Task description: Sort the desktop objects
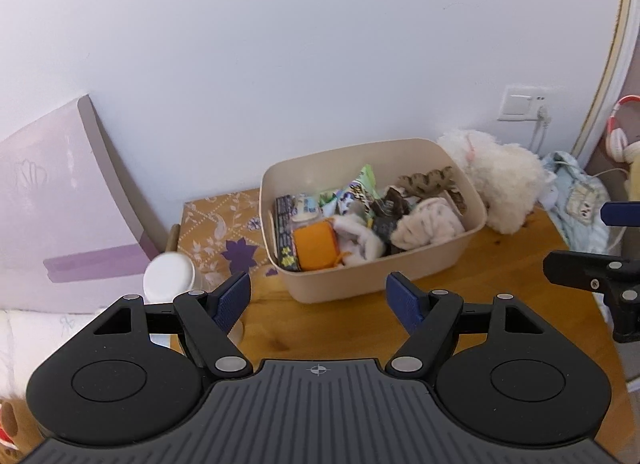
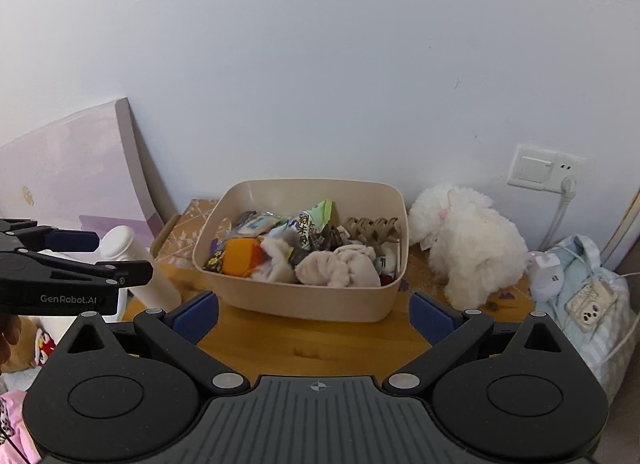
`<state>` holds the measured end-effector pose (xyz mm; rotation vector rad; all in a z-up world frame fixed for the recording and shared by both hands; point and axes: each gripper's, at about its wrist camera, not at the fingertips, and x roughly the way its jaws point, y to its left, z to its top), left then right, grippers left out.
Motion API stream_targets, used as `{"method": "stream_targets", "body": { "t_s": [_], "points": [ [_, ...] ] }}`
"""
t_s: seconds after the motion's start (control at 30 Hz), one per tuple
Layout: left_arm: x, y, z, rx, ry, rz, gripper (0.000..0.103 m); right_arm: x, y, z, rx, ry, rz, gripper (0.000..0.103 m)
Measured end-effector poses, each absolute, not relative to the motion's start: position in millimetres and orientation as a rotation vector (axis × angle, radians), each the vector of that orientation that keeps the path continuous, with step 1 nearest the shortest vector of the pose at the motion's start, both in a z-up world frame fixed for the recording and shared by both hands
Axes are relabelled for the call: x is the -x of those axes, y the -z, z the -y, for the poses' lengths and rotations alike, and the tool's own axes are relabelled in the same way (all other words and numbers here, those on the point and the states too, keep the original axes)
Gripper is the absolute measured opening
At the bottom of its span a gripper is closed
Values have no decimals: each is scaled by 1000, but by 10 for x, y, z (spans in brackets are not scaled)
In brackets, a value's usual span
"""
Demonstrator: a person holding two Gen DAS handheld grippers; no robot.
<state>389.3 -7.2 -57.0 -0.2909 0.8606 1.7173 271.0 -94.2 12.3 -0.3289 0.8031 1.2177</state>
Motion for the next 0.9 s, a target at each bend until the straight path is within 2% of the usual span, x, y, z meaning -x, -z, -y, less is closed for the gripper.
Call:
{"method": "stream_targets", "body": {
  "t_s": [0.17, 0.9],
  "points": [
    [-4001, 539, 367, 273, -1673, -868, 76, -2483, -231, 1125, 350, -1214, -756, 103],
    [-4096, 497, 1433, 317, -1572, -905, 76, -2000, -392, 1691, 391, -1204, -796, 103]
  ]
}}
